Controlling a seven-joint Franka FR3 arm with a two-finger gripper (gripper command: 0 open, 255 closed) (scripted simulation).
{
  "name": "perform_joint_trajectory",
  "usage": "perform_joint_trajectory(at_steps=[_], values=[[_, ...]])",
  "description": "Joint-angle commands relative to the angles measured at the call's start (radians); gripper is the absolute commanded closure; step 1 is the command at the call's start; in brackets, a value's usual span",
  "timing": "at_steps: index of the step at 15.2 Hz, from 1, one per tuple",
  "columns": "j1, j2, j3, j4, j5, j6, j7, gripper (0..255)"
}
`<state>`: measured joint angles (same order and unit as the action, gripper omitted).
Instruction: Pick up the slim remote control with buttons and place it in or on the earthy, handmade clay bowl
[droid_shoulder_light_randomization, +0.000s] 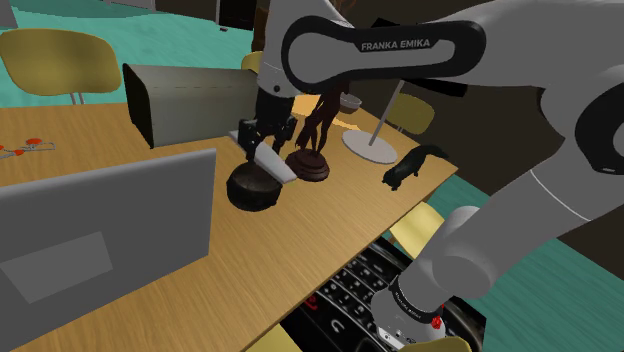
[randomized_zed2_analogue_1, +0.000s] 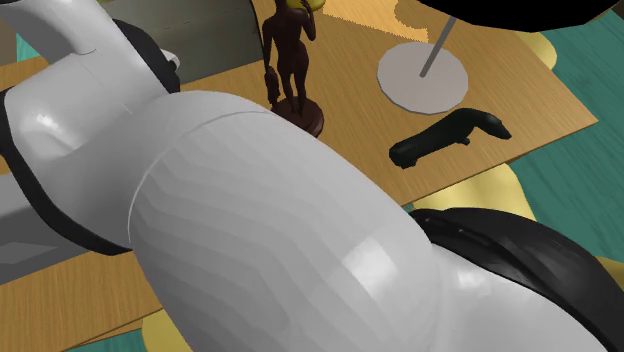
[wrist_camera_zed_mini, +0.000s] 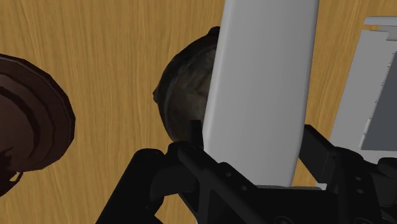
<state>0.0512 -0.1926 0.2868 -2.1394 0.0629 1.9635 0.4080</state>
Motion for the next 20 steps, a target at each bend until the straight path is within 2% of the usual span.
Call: perform_joint_trajectory(at_steps=[1,9,17,18,20], values=[[0.001,0.008,0.003,-0.019,-0.001,0.027,0.003,255],[0.002,0.046,0.009,-0.101,-0.009,0.146,0.009,255],[0.002,0.046,0.009,-0.101,-0.009,0.146,0.009,255],[0.002,0.046,0.009,-0.101,-0.009,0.146,0.009,0],[0.002,0.046,0.009,-0.101,-0.009,0.146,0.009,0]])
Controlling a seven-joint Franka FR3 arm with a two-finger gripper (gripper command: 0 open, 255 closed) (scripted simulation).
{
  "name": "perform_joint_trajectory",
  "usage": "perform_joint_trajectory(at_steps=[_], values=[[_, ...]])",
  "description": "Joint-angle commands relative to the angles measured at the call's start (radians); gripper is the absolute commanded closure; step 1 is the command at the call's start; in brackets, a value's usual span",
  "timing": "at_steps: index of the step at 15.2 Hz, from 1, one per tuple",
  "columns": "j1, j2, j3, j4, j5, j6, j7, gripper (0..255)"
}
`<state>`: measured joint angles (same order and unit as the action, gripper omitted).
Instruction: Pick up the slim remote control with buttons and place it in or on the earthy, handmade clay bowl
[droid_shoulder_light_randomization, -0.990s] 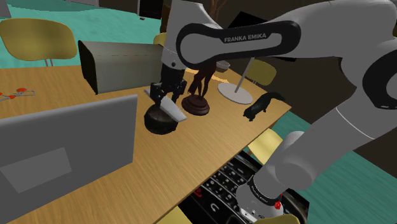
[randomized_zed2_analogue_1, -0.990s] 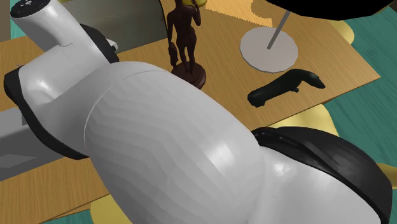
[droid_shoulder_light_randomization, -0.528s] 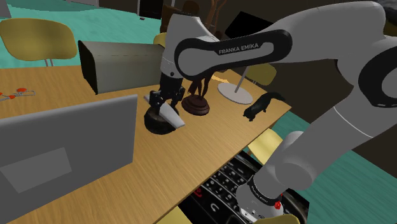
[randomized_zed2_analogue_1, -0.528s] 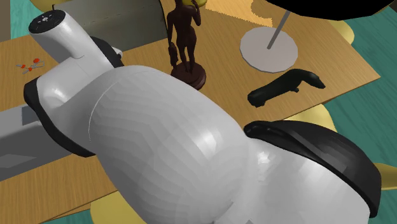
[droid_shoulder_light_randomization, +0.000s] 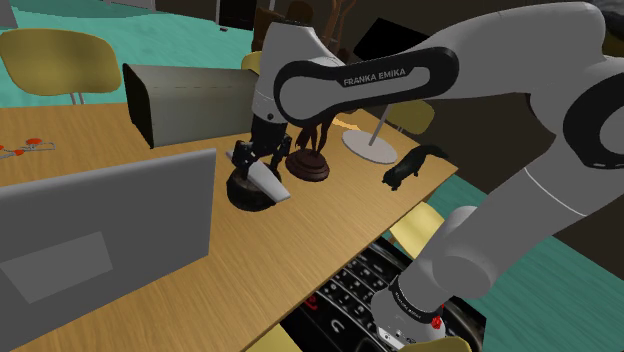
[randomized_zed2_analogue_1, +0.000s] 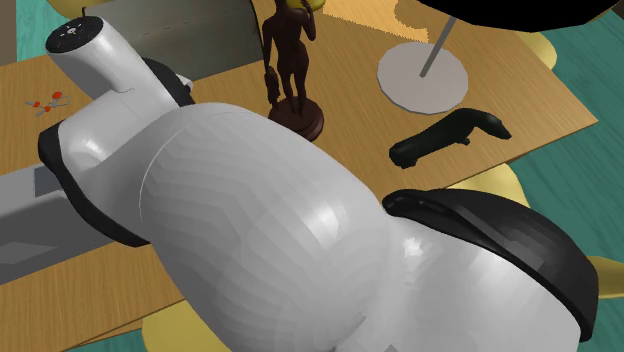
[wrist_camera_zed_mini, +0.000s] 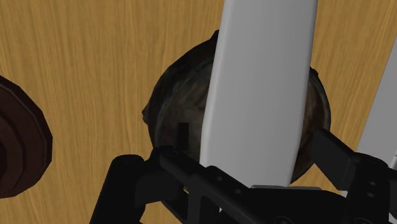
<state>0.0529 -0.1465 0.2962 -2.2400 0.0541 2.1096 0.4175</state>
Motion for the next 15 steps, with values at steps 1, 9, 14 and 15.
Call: perform_joint_trajectory(at_steps=[1,9,14,15], values=[[0.000,0.000,0.000,0.000,0.000,0.000,0.000,0],[-0.001,-0.042,-0.008,0.088,0.008,-0.129,-0.008,0],[-0.001,-0.042,-0.008,0.088,0.008,-0.129,-0.008,0],[-0.001,-0.042,-0.008,0.088,0.008,-0.129,-0.008,0]])
